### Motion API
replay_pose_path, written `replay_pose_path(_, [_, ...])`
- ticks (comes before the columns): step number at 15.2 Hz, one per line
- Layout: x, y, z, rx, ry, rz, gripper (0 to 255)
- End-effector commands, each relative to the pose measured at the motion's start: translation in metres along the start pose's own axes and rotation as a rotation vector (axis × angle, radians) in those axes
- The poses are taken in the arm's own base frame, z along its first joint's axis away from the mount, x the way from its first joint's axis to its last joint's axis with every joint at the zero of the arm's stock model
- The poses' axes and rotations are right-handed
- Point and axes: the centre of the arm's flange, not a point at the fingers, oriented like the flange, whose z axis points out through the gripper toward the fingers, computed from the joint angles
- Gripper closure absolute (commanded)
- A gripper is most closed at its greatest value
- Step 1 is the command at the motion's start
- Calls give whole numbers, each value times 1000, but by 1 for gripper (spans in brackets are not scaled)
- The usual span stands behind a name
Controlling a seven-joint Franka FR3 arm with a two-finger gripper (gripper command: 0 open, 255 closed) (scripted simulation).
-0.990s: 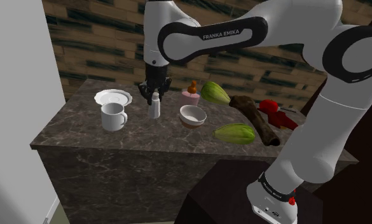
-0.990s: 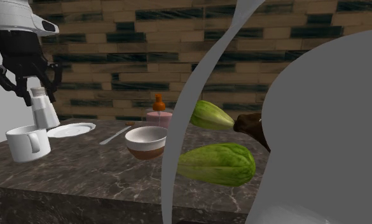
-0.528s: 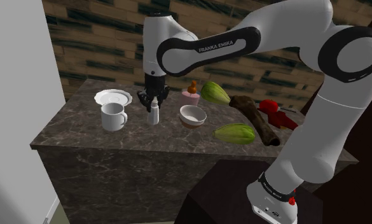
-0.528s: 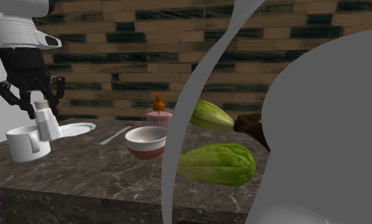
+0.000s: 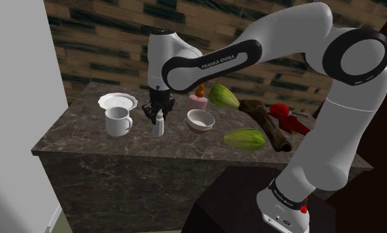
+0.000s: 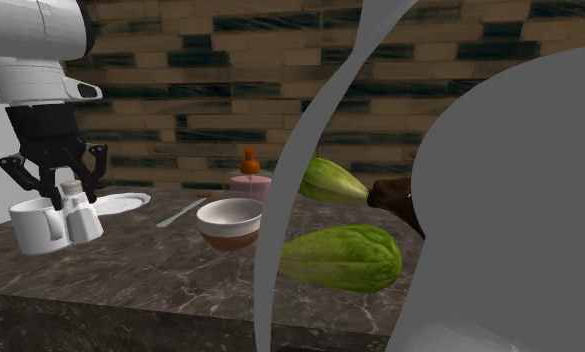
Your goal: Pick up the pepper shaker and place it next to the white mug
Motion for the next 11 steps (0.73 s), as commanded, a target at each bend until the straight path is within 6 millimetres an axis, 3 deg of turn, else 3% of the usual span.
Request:
replay_pose_path(1, [-1, -2, 11, 0, 0, 0, 255])
replay_pose_path(11, [-2, -7, 60, 0, 0, 0, 255])
